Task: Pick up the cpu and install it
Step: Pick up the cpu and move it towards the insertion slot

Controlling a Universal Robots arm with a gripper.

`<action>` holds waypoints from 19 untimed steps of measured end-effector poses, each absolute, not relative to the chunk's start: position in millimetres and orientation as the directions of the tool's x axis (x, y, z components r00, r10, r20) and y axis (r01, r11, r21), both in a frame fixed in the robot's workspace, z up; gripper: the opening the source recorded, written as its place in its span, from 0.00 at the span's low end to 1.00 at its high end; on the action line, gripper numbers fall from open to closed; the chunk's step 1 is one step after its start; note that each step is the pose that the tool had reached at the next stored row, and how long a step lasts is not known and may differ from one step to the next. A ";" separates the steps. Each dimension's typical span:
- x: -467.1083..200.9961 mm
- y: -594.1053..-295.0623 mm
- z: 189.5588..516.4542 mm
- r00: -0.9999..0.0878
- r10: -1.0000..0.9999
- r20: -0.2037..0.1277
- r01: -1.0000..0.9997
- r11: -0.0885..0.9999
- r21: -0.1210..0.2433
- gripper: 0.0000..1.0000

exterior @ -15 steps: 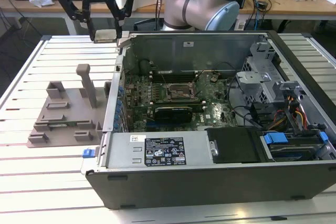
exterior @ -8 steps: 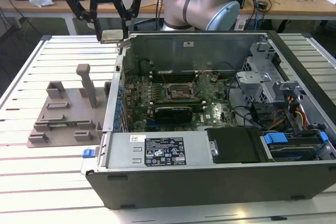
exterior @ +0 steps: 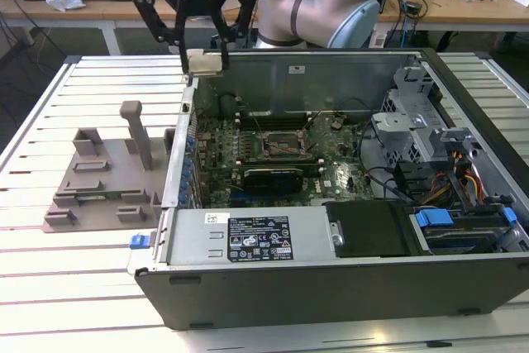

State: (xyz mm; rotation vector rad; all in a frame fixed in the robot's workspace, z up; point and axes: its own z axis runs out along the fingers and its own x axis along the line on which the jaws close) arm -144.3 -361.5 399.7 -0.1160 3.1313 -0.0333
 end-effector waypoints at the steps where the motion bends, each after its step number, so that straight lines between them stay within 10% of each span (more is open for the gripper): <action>1: -137.2 -360.7 396.2 -0.997 -0.074 -0.006 -0.074 0.997 -0.021 0.55; 19: -54.7 -345.4 345.6 -0.997 -0.074 0.003 -0.074 0.997 -0.021 0.55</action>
